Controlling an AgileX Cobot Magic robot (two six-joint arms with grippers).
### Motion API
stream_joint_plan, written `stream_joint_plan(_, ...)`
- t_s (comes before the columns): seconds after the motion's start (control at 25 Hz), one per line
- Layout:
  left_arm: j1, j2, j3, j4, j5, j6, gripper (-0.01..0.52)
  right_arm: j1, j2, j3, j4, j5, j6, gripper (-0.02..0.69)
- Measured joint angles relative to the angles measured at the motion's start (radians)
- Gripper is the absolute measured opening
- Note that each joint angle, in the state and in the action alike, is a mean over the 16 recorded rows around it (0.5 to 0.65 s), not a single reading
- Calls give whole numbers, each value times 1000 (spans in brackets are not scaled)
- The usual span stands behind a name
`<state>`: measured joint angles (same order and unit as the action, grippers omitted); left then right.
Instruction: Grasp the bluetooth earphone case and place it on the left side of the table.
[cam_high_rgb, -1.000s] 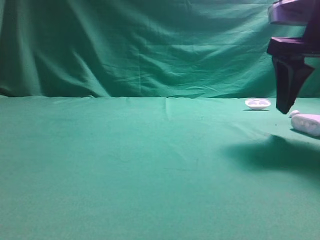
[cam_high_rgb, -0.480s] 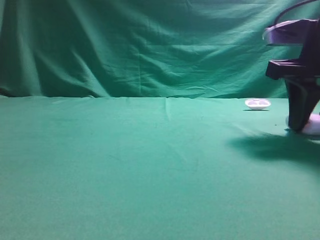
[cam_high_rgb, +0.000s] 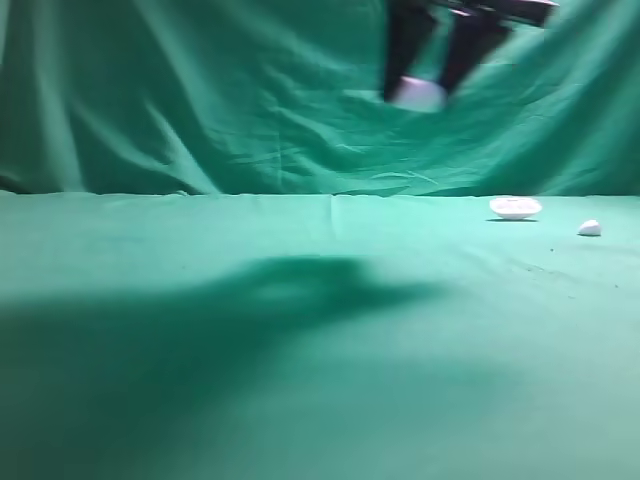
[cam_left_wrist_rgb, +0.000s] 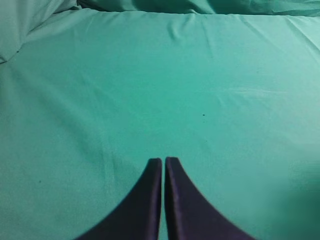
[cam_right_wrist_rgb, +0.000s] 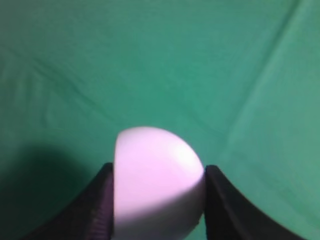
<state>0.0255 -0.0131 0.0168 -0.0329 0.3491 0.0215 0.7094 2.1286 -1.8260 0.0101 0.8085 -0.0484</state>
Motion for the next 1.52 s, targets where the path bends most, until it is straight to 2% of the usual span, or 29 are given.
stream_joint_plan(0.32, 0, 0, 0, 0, 0, 0, 0, 102, 205, -177, 6, -59, -24, 322)
stream_joint_plan(0.6, 0, 0, 0, 0, 0, 0, 0, 122, 258, -209, 21, -88, -37, 414)
stream_joint_plan(0.72, 0, 0, 0, 0, 0, 0, 0, 123, 246, -231, 23, -45, -32, 448)
stream_joint_plan(0.8, 0, 0, 0, 0, 0, 0, 0, 122, 226, -255, 19, 5, -25, 444)
stream_joint_plan(1.0, 0, 0, 0, 0, 0, 0, 0, 113, 141, -323, -11, 165, -2, 350)
stream_joint_plan(1.36, 0, 0, 0, 0, 0, 0, 0, 28, -85, -392, -76, 413, 38, 52)
stream_joint_plan(1.52, 0, 0, 0, 0, 0, 0, 0, -31, -207, -310, -85, 445, 45, 3)
